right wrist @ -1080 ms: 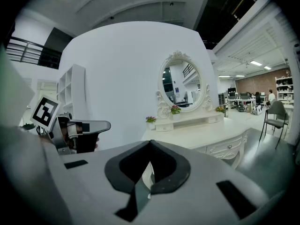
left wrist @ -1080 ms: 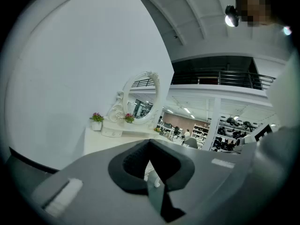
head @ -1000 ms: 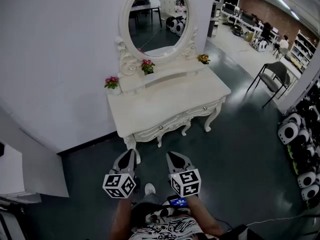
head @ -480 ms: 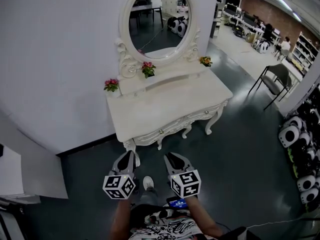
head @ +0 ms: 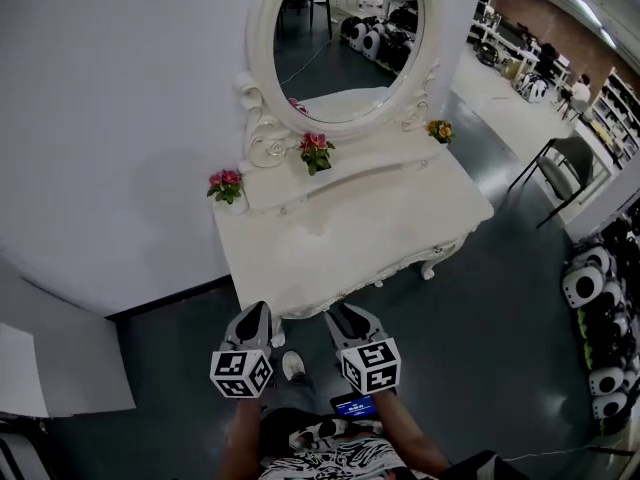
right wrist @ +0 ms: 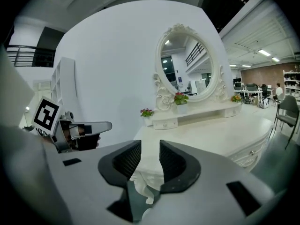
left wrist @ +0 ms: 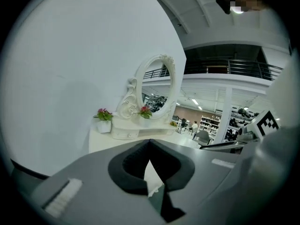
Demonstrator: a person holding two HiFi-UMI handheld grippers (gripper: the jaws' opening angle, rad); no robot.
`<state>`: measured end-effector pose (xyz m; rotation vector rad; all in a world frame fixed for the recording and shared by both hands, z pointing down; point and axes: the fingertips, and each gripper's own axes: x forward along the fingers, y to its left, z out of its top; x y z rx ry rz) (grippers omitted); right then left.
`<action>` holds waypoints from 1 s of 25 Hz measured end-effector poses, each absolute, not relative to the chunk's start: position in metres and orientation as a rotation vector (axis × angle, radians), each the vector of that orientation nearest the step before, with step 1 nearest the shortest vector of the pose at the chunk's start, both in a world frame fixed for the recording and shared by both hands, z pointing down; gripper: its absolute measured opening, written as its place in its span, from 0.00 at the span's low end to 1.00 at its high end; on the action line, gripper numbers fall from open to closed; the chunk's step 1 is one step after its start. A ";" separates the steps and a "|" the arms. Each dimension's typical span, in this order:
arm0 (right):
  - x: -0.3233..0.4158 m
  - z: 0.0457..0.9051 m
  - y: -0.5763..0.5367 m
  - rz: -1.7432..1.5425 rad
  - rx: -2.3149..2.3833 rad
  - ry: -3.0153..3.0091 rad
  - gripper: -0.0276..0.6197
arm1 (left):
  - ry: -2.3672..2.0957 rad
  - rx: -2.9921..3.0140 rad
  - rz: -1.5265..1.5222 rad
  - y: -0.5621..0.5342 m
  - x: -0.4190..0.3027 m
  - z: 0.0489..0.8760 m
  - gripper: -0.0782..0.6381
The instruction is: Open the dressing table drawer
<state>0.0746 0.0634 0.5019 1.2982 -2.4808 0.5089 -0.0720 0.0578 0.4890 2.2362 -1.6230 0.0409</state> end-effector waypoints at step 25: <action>-0.001 0.526 -0.154 0.527 1.353 -2.357 0.27 | -1.479 2.261 0.070 -0.161 -0.135 0.520 0.11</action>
